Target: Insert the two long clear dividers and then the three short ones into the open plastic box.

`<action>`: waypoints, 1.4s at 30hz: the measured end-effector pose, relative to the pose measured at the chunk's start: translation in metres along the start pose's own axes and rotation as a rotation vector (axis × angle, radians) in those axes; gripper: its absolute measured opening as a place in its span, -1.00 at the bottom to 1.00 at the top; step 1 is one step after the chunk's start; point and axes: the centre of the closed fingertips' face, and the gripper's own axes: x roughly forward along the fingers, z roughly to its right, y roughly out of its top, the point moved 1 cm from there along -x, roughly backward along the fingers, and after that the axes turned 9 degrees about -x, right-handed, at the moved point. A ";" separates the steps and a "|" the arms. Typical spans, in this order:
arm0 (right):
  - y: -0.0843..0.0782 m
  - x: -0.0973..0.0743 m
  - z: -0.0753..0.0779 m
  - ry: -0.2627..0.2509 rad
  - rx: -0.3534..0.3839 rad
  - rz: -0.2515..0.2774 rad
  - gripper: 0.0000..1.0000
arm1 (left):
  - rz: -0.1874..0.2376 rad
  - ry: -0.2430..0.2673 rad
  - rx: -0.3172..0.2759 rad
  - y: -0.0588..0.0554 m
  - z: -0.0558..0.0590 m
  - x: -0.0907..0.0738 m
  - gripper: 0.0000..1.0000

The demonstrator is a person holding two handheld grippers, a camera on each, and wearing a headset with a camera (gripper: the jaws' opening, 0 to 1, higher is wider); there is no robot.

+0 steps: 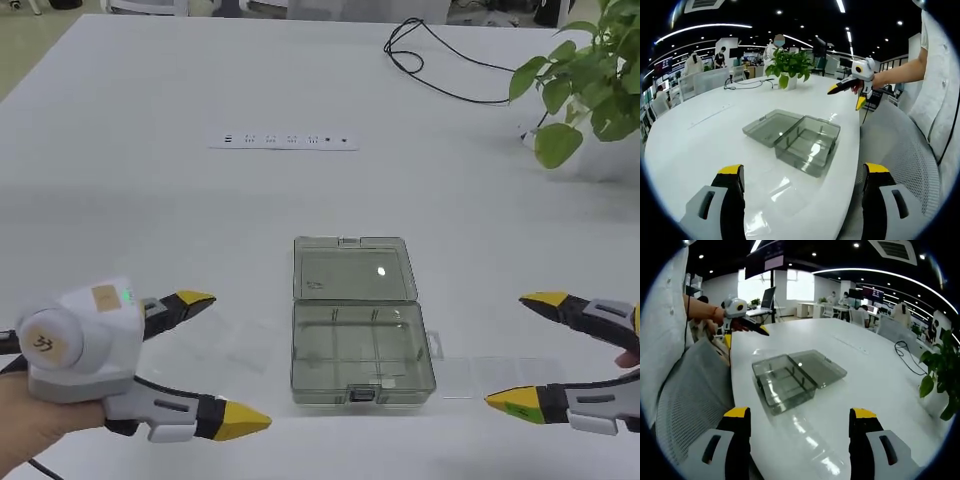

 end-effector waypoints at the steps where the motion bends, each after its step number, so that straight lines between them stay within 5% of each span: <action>1: 0.000 0.000 0.000 0.000 0.000 -0.001 0.63 | -0.001 -0.001 -0.001 0.000 0.000 0.000 1.00; 29: -0.003 0.001 -0.001 0.001 0.011 0.003 0.62 | -0.026 0.015 -0.010 -0.004 -0.005 -0.002 1.00; 42: 0.001 0.003 0.002 -0.010 0.015 0.019 0.61 | -0.061 0.151 -0.064 -0.009 -0.047 -0.017 0.98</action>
